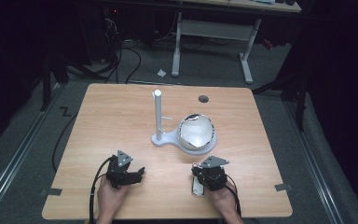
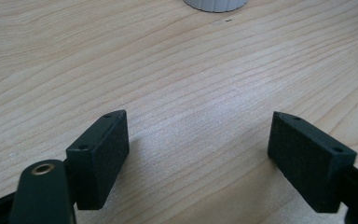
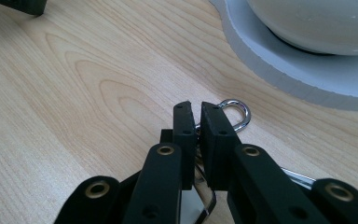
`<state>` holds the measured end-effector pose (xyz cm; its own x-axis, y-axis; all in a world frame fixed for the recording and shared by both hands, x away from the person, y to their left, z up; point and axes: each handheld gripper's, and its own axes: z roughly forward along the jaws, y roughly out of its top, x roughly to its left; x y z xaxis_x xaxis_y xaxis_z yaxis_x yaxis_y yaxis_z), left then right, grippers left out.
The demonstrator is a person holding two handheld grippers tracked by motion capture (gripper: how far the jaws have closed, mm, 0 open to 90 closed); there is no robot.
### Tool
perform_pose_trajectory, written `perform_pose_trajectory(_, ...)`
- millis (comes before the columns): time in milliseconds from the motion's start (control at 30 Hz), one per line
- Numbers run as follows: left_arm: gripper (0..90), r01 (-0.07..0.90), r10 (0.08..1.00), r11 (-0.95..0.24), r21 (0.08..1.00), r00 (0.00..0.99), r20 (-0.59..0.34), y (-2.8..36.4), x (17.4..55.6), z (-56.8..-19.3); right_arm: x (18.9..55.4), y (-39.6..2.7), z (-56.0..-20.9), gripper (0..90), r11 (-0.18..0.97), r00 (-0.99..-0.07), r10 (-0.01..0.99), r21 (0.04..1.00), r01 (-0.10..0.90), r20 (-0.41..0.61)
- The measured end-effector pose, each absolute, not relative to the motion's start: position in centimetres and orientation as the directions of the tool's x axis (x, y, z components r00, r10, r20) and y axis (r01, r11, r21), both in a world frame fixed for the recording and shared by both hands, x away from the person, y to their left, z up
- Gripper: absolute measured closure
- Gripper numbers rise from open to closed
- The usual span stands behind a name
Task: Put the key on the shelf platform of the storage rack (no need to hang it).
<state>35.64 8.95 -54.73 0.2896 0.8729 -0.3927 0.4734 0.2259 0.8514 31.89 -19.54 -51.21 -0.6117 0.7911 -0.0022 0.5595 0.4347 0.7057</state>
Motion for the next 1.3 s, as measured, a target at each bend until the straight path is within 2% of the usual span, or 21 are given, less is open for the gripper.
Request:
perform_pose_trajectory(400,20.9,0.474,0.873,0.225,0.851,0.29,-0.392,9.0,35.6,-54.7,31.7,-20.2,-50.7,85.8,0.417,-0.607,0.795,0.718,0.558,0.01)
perform_pose_trajectory(1300,21.3,0.475,0.872,0.228,0.85,0.29,-0.395,9.0,35.7,-54.7,31.0,-22.4,-46.9,86.2,0.389,-0.598,0.801,0.774,0.499,-0.017)
